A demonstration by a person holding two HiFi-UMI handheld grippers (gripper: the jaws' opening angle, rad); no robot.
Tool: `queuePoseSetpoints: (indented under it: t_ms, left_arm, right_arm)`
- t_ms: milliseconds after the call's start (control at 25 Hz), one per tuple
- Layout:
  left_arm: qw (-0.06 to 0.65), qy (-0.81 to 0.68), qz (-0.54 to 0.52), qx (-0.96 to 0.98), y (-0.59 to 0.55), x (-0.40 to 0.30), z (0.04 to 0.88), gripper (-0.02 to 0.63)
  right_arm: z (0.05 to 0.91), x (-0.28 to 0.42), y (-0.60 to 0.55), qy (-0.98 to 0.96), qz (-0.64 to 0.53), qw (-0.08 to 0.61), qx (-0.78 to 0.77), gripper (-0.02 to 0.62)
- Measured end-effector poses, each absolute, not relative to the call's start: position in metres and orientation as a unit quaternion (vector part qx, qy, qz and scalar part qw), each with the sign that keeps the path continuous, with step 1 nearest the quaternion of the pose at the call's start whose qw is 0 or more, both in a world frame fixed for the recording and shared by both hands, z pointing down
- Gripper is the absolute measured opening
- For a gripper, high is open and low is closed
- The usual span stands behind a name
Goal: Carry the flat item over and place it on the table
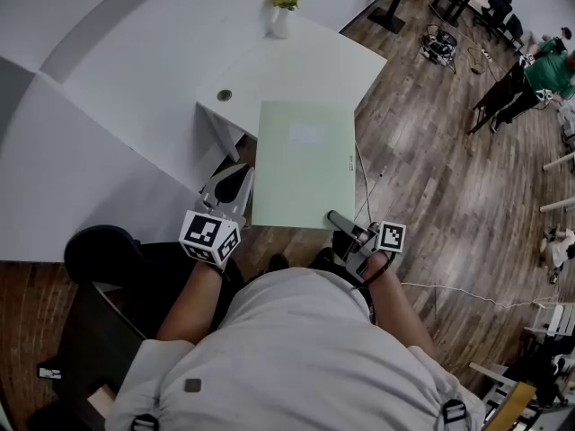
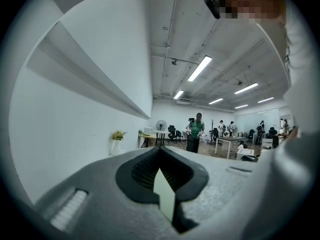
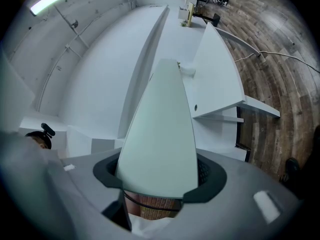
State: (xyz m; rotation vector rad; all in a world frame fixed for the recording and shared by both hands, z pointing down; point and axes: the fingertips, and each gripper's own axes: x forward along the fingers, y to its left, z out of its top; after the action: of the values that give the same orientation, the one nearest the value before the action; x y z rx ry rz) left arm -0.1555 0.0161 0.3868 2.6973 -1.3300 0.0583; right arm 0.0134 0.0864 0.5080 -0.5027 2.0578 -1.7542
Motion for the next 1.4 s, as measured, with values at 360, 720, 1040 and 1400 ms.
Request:
queuePoseSetpoints:
  t_ms: [360,720,1040,1400]
  left_arm:
    - [0.077,-0.457,0.014,0.886,0.007,-0.172,0.386,0.0]
    - [0.083,-0.48,0.018,0.873,-0.019,-0.182,0.395,0.0]
    - [0.084,-0.497,0.025,0.864,-0.062,-0.167,0.397,0.0]
    - [0.089,-0.514,0.023,0.853,-0.136,-0.128,0.403,0.0]
  right_arm:
    - [0.511,-0.001,0.07,0.732,-0.636,0.181,-0.165,0.299]
    - [0.517,-0.009,0.025,0.735,-0.641,0.164,-0.146,0.299]
    - [0.527,0.007,-0.022,0.737,-0.645,0.145,-0.137,0.299]
    - [0.527,0.045,-0.097,0.742,-0.647,0.135,-0.115,0.299]
